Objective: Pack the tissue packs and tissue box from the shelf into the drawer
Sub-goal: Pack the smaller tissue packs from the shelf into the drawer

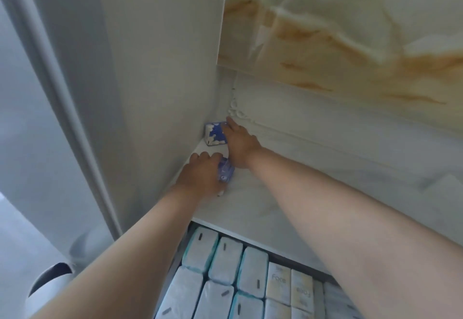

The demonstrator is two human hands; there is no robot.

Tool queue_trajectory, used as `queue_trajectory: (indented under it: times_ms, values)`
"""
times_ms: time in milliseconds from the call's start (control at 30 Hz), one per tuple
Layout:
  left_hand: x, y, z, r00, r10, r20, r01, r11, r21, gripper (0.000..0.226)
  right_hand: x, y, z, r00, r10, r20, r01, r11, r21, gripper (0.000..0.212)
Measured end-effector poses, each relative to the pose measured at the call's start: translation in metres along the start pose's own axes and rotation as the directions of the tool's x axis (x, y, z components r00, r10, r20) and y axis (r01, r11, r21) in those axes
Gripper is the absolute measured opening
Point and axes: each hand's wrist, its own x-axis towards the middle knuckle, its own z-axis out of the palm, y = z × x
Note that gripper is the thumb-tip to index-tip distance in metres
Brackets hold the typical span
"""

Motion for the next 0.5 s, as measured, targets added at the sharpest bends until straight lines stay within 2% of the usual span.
queue_trajectory:
  times_ms: [133,233,367,433,500]
  values:
    - [0.006,-0.019,0.004,0.999,-0.042,0.035,0.048,0.978,-0.202,0.071,0.031,-0.005,-0.008,0.995,-0.032,0.097,0.043,0.993,-0.108,0.107]
    - [0.006,-0.021,0.005,0.999,-0.04,0.02,0.044,0.96,-0.277,0.069,0.045,0.001,-0.006,0.995,-0.042,0.087,0.064,0.964,-0.258,0.102]
    - [0.01,-0.021,0.007,0.997,-0.039,0.071,0.06,0.947,-0.317,0.066,0.049,0.01,0.004,0.998,-0.052,0.044,0.065,0.924,-0.378,0.082]
    - [0.01,-0.021,0.007,0.996,-0.041,0.078,0.062,0.954,-0.294,0.063,0.042,0.02,0.013,0.998,-0.05,0.025,0.056,0.92,-0.387,0.072]
    - [0.008,-0.018,0.008,0.997,-0.04,0.063,0.054,0.969,-0.242,0.06,0.032,0.032,0.021,1.0,-0.018,0.021,0.023,0.961,-0.274,0.069]
